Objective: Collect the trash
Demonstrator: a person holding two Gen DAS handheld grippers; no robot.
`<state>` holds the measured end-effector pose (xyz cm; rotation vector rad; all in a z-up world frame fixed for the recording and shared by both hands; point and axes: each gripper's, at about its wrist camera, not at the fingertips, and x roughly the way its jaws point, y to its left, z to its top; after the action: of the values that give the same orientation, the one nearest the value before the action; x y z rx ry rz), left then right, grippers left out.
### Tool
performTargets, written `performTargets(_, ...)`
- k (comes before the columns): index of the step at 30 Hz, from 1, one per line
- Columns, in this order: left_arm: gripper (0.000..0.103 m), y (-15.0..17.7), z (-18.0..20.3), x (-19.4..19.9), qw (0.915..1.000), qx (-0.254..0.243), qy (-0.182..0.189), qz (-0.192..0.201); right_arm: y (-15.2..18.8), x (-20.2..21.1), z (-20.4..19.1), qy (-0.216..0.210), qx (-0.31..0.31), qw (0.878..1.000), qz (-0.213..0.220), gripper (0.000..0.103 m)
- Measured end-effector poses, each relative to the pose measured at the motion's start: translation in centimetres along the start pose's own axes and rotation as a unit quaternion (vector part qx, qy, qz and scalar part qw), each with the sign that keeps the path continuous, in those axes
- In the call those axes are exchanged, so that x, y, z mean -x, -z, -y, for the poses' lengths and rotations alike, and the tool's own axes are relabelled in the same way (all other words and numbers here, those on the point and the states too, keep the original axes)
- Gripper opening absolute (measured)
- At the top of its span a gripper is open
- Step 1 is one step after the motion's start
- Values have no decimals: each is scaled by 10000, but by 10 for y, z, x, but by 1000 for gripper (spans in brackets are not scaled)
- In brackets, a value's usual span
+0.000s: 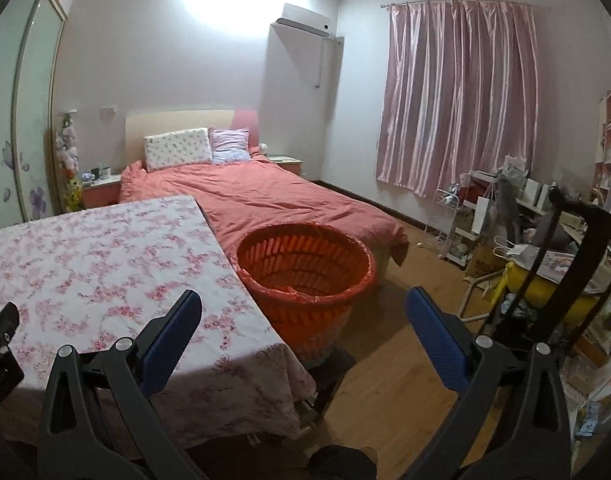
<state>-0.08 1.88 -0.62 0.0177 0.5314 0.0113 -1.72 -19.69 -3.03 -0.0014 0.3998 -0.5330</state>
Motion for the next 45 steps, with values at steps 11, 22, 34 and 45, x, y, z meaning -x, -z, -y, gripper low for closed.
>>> performTargets(11, 99, 5, -1, -3, 9997, 131, -51, -200, 8, -4, 3, 17, -34, 9996, -264, 101)
performTargets(22, 99, 1, 0, 7, 9998, 211, -11, 59, 8, -2, 3, -262, -113, 9987, -421, 101)
performTargets(34, 99, -2, 6, 19, 9995, 96, -15, 294, 7, 1, 3, -309, -177, 9985, -419, 101)
performTargets(45, 99, -3, 9, 27, 9993, 78, 28, 373, 6, 4, 4, -343, -199, 9984, -415, 101)
